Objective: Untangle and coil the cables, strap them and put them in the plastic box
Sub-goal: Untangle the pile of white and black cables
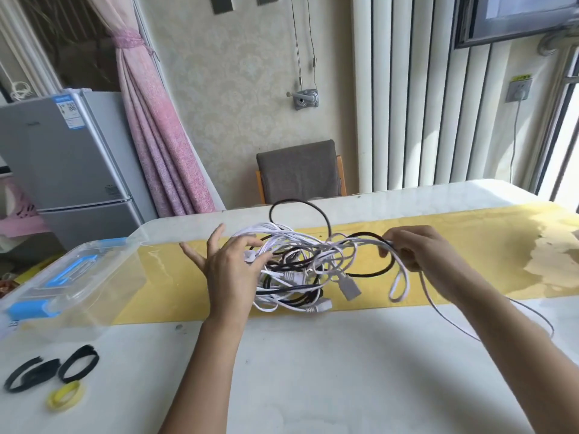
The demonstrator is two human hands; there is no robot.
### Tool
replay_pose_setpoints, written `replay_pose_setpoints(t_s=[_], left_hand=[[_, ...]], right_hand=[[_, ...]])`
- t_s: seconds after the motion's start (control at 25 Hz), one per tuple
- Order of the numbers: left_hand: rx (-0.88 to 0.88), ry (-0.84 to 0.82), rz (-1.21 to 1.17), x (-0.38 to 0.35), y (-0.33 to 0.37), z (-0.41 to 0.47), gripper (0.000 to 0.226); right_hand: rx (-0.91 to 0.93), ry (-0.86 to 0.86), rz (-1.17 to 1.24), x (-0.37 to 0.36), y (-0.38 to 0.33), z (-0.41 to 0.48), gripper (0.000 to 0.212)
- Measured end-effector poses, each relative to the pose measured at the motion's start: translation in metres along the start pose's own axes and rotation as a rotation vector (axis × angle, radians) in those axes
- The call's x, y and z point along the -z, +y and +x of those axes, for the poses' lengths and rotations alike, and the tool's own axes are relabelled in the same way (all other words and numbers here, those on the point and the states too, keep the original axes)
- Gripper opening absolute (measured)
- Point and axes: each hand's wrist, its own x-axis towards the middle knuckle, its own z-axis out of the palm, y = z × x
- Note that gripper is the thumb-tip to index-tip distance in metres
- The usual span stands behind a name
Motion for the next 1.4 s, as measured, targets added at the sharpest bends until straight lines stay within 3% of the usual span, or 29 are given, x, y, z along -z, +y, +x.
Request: replay_pose_setpoints(t_s=[0.12,0.2,0.36,0.52,0.76,0.92,0.96,1.04,1.16,1.24,1.4], left_hand=[[0.139,-0.162,-0.06,0.004,-0.011,0.001,0.018],[0.132,-0.202,-0.026,0.005,-0.01,0.001,0.025],[-0.172,-0.161,-0.278,0.005,0.035,-0.015,0.033],[-0.355,-0.392,-0.373,-0.011,0.069,-0.048,0.012],[-0.281,-0.416,-0.341,-0.024,0.05,-0.042,0.03],[-0.229,-0.443,-0.369,-0.029,0.039,-0.039,0.025],[-0.212,-0.441,-0.382,-0.03,0.037,-0.038,0.022],[-0.208,-0.436,-0.381,-0.031,0.036,-0.037,0.018],[-0.259,-0.45,-0.37,-0.035,0.039,-0.04,0.018],[-0.282,-0.437,-0.373,-0.039,0.038,-0.042,0.017],[-0.174,-0.463,-0.511,-0.035,0.04,-0.043,0.011]], right_hand=[[-0.036,-0.055,-0.132,0.013,0.012,0.002,0.021],[-0.01,-0.096,-0.221,0.012,0.019,0.002,0.014],[0.082,-0.141,-0.357,0.0,0.026,0.002,0.023],[0.08,-0.225,-0.343,-0.006,0.021,-0.003,0.007],[0.053,-0.316,-0.345,-0.009,0.017,-0.005,0.015],[0.132,-0.34,-0.428,-0.015,0.025,-0.005,0.013],[0.173,-0.353,-0.468,-0.016,0.026,-0.005,0.029],[0.208,-0.323,-0.532,-0.021,0.025,-0.006,0.044],[0.14,-0.246,-0.603,-0.03,0.027,-0.008,0.015],[0.072,-0.253,-0.612,-0.037,0.029,-0.009,0.011],[-0.075,-0.101,-0.282,-0.047,0.025,-0.013,0.021]])
